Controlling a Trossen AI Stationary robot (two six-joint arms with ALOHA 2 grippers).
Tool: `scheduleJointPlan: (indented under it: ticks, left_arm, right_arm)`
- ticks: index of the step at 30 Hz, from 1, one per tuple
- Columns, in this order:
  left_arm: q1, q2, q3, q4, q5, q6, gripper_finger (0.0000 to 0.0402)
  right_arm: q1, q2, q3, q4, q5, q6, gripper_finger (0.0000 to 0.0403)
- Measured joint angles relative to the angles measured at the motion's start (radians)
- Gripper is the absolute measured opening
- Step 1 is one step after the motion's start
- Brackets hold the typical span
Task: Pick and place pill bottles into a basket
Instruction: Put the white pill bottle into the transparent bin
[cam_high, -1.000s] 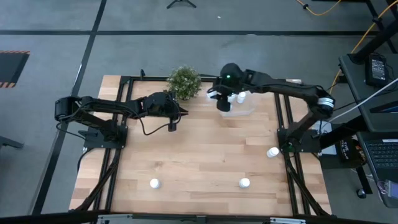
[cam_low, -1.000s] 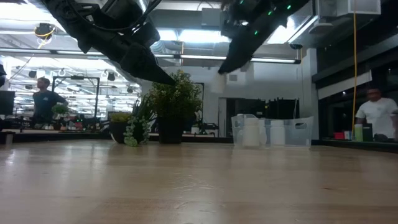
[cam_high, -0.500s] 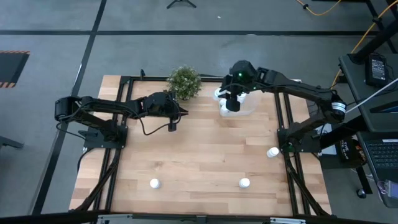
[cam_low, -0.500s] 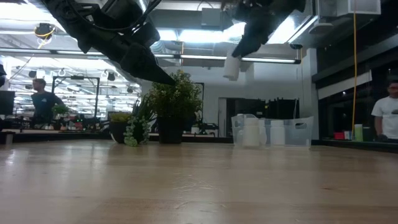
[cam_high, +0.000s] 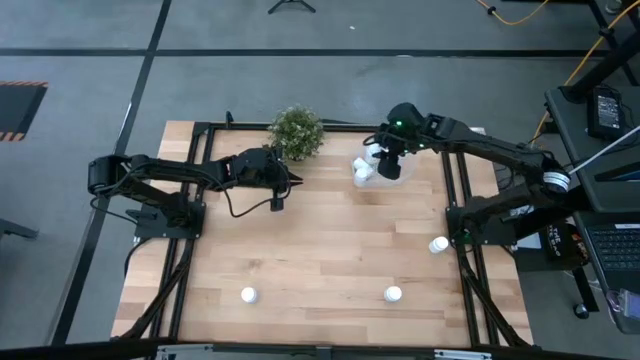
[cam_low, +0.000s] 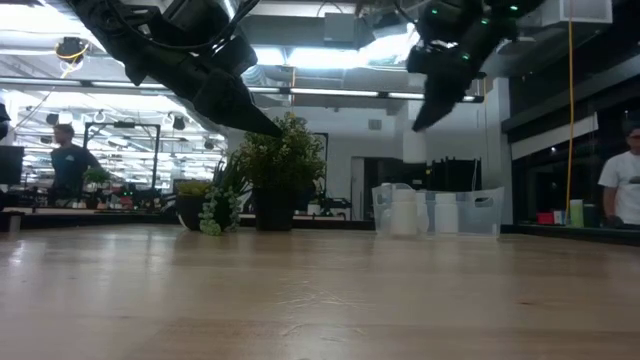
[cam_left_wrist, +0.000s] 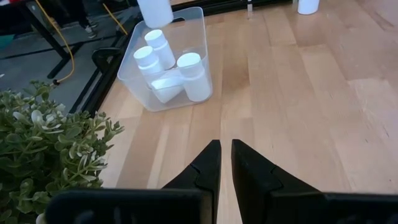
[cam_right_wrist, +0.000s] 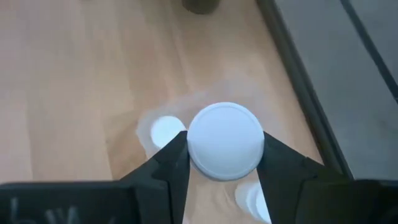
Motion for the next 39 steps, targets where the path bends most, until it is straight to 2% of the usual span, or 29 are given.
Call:
scheduleJointPlan:
  ticks: [7, 14, 21, 28, 32, 39]
  left_arm:
    - [0.0, 0.0, 0.0, 0.0, 0.0, 0.001, 0.0031]
    - [0.0, 0.0, 0.0, 0.001, 0.0, 0.0, 0.0031]
    - [0.0, 0.0, 0.0, 0.002, 0.0, -0.014, 0.0031]
    - [0.0, 0.0, 0.0, 0.002, 0.001, -0.02, 0.0031]
    - [0.0, 0.0, 0.0, 0.002, 0.001, -0.02, 0.0031]
    - [0.0, 0.0, 0.0, 0.0, 0.002, -0.019, 0.0031]
  right_arm:
    - [-0.052, -0.148, -0.206, 0.119, 0.002, 0.066, 0.0148]
    - [-0.058, -0.197, -0.347, 0.241, 0.007, 0.09, 0.0148]
    - [-0.077, -0.163, -0.405, 0.325, 0.01, 0.119, 0.0148]
    - [-0.078, -0.062, -0.41, 0.408, 0.011, 0.12, 0.0148]
    - [-0.078, -0.011, -0.41, 0.405, 0.072, 0.116, 0.0148]
    - [-0.079, 0.02, -0.41, 0.449, 0.078, 0.108, 0.0148]
